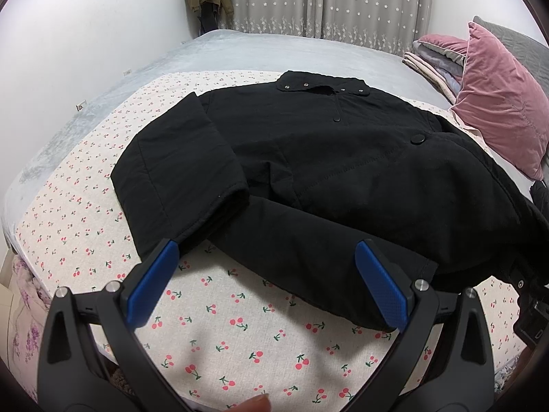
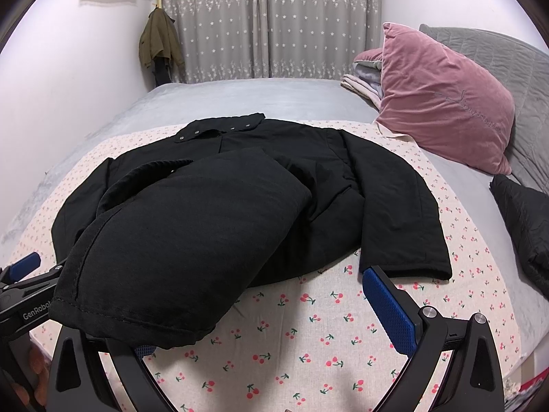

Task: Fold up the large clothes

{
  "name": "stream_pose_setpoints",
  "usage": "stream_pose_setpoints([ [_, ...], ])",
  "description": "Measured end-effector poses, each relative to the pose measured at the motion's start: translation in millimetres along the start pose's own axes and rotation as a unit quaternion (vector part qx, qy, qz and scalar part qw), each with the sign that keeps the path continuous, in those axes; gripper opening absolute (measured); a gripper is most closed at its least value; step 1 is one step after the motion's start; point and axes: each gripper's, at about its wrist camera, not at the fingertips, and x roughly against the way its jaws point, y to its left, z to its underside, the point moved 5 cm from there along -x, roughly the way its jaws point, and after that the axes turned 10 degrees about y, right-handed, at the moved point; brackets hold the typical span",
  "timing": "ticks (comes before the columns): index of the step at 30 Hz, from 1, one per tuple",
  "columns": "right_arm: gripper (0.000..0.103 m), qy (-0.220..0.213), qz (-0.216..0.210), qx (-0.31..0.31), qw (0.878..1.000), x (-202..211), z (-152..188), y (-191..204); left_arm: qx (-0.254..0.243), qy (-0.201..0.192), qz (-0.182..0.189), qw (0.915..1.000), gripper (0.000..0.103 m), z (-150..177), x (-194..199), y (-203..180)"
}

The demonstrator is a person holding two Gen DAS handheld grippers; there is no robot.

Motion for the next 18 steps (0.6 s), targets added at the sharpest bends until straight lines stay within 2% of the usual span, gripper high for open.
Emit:
stream_pose_setpoints([
  [13, 0.103, 0.006, -0.005, 0.006, 1.000, 0.3, 2.5, -1.6, -0.005, -0.014, -0.002, 0.9999, 0.102, -2.3, 2.5, 2.7],
  [15, 0.103, 0.009, -0.011, 0.013, 1.000, -0.3, 3.5, -1.6, -0.008, -0.019, 0.009, 0.9997, 0.102, -3.8, 3.1, 2.8],
  [18, 0.103, 0.018, -0.038, 0.028, 0.999, -1.4, 4.8, -2.7, -0.013, -0.014, 0.047, 0.9987, 0.102, -6.3, -1.2, 5.1],
])
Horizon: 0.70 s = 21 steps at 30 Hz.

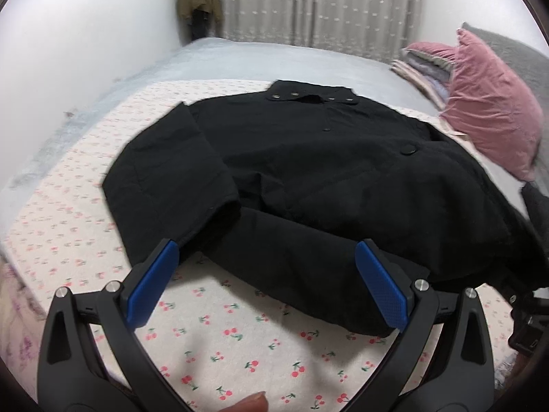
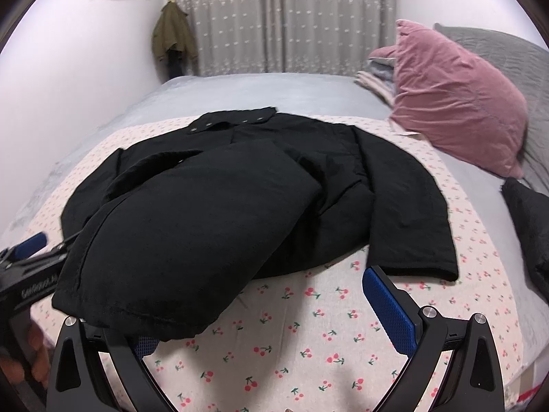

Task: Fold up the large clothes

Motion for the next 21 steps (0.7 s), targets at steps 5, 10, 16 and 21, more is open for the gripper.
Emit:
stream_pose_setpoints([
  [5, 0.103, 0.006, -0.112, 0.020, 0.994, 16.7, 5.8, -4.7, -0.007, 0.021, 0.017, 0.9996, 0.102, -9.1, -9.1, 24.7],
  [10, 0.103, 0.006, -0.204, -0.014, 0.979, 36.4, 5.3, -36.5, 0.048, 0.056, 0.019, 0.9971, 0.102, -16.7, -28.5, 82.0],
  [16, 0.103, 0.010, -0.200, -0.115, 0.973, 27.1, -1.0, -107.8, 0.094, 0.094, -0.016, 0.9910, 0.102, -8.4, -65.8, 140.2],
  [21, 0.103, 0.025, -0.212, -0.183, 0.960, -6.3, -3.9, -137.9, 0.162, 0.137, 0.151, 0.9654, 0.101, 17.5, -76.0, 145.5],
])
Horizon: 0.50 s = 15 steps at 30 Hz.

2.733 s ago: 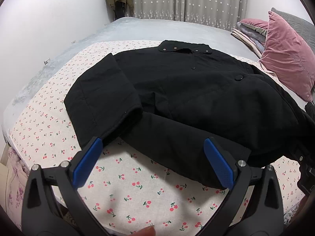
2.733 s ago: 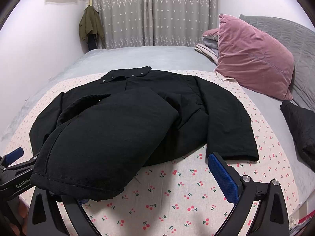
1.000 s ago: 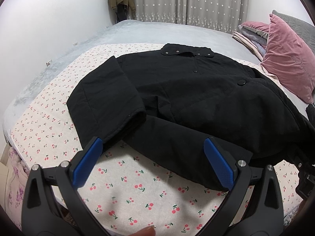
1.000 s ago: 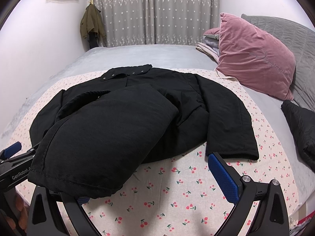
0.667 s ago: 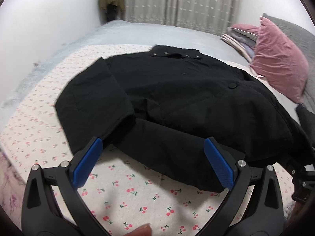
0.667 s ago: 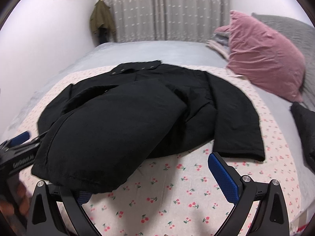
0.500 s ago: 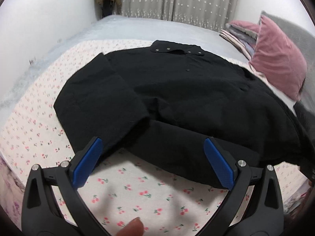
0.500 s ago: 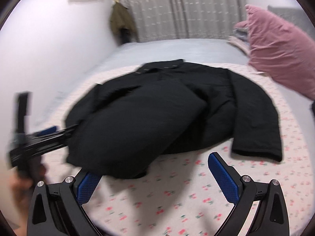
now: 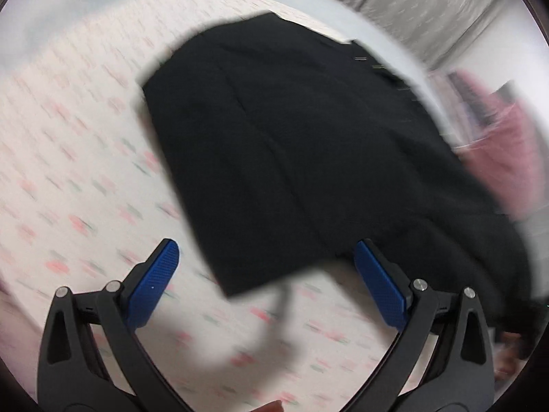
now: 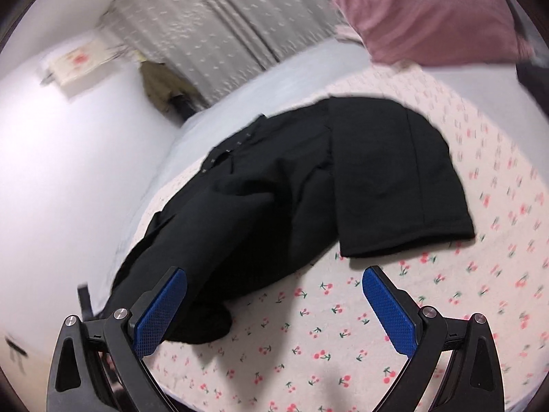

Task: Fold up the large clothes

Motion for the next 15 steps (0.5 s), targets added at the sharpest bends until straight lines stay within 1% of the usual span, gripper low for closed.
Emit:
stream_pose_setpoints([
  [2, 0.103, 0.024, -0.035, -0.026, 0.999, -15.9, -0.2, -6.2, -0.006, 0.012, 0.051, 0.9986, 0.101, 9.9, -2.3, -11.4],
  [4, 0.103, 0.041, -0.074, -0.048, 0.995, -28.3, -1.2, -5.8, -0.013, 0.025, 0.088, 0.9957, 0.101, 15.4, -6.8, -28.0],
  [5, 0.103, 0.044, -0.086, -0.052, 0.994, -31.9, -0.7, -2.8, -0.018, 0.033, 0.106, 0.9936, 0.101, 17.6, -10.6, -40.4],
  [9, 0.103, 0.066, -0.146, -0.062, 0.985, -59.4, -1.4, 20.1, -0.030, 0.055, 0.162, 0.9848, 0.101, 18.8, -19.5, -79.8],
  [10, 0.103, 0.071, -0.152, -0.063, 0.984, -63.5, -0.8, 24.7, -0.035, 0.060, 0.173, 0.9824, 0.101, 20.4, -20.8, -90.9],
  [11, 0.103, 0.073, -0.153, -0.064, 0.983, -68.9, -0.9, 28.5, -0.041, 0.066, 0.181, 0.9804, 0.101, 22.3, -22.8, -103.4],
  [12, 0.103, 0.074, -0.144, -0.071, 0.984, -74.4, -1.5, 28.7, -0.044, 0.070, 0.182, 0.9798, 0.101, 20.5, -26.0, -111.4],
  [14, 0.102, 0.070, -0.108, -0.087, 0.988, -81.3, -3.8, 22.5, -0.046, 0.079, 0.173, 0.9807, 0.101, 21.1, -33.9, -124.4],
  [15, 0.102, 0.062, -0.074, -0.097, 0.991, -84.0, -5.7, 14.4, -0.041, 0.082, 0.161, 0.9827, 0.101, 20.4, -41.7, -128.6],
])
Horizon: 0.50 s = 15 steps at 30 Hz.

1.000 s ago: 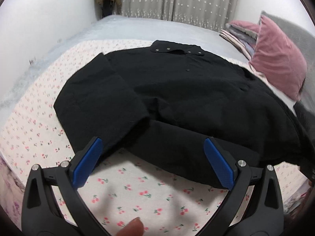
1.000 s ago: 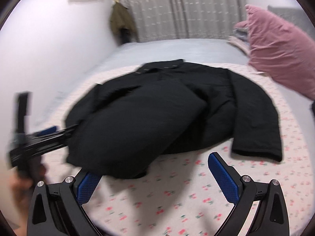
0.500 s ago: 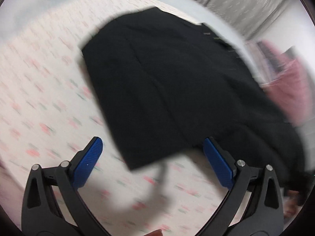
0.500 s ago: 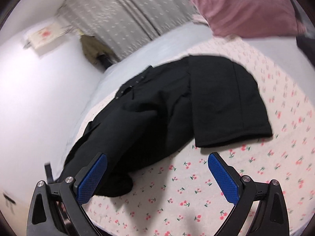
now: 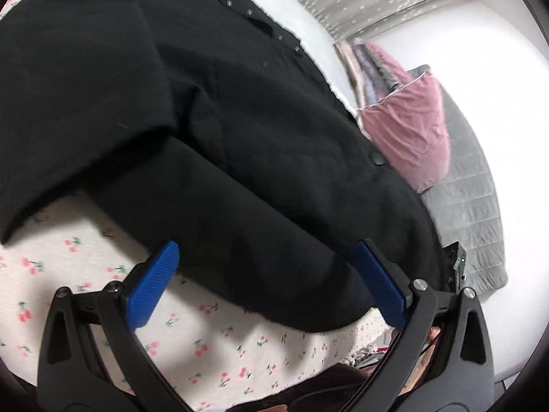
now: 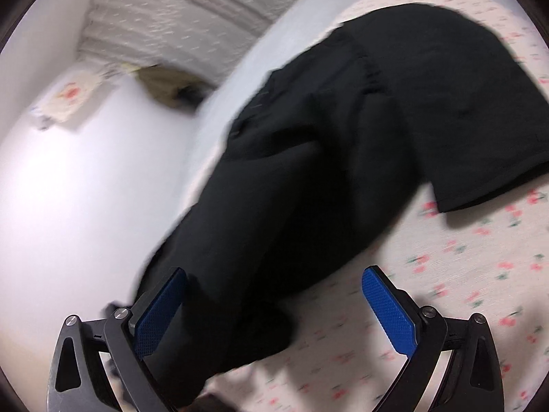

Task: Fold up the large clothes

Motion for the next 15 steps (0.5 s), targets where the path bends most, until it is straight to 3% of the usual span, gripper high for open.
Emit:
stream_pose_setpoints([
  [3, 0.095, -0.025, 0.065, -0.041, 0.997, -3.1, -8.2, -22.9, 0.024, -0.007, -0.018, 0.9995, 0.101, -1.0, -5.5, 7.0],
  [6, 0.077, -0.016, 0.117, -0.078, 0.990, -24.2, -14.5, -43.4, 0.038, -0.020, -0.019, 0.9989, 0.101, -1.0, -4.6, 10.4],
  [9, 0.072, -0.021, 0.138, -0.088, 0.986, -43.4, -19.2, -46.4, 0.042, -0.026, -0.028, 0.9984, 0.099, 1.0, -4.5, 9.8],
  [11, 0.072, -0.031, 0.125, -0.069, 0.989, -52.5, -24.8, -33.1, 0.050, -0.032, -0.040, 0.9975, 0.092, 2.8, -5.1, 12.6],
  [13, 0.072, -0.021, 0.105, -0.052, 0.993, -71.7, -28.5, -23.5, 0.058, -0.036, -0.065, 0.9956, 0.074, 2.4, -10.9, 17.0],
  [14, 0.071, -0.027, 0.115, -0.039, 0.992, -77.6, -28.9, -21.9, 0.059, -0.038, -0.086, 0.9938, 0.054, 4.2, -10.5, 20.1],
  [15, 0.065, -0.034, 0.127, -0.022, 0.991, -79.6, -29.2, -21.1, 0.057, -0.038, -0.096, 0.9931, 0.027, 5.9, -9.4, 22.1],
])
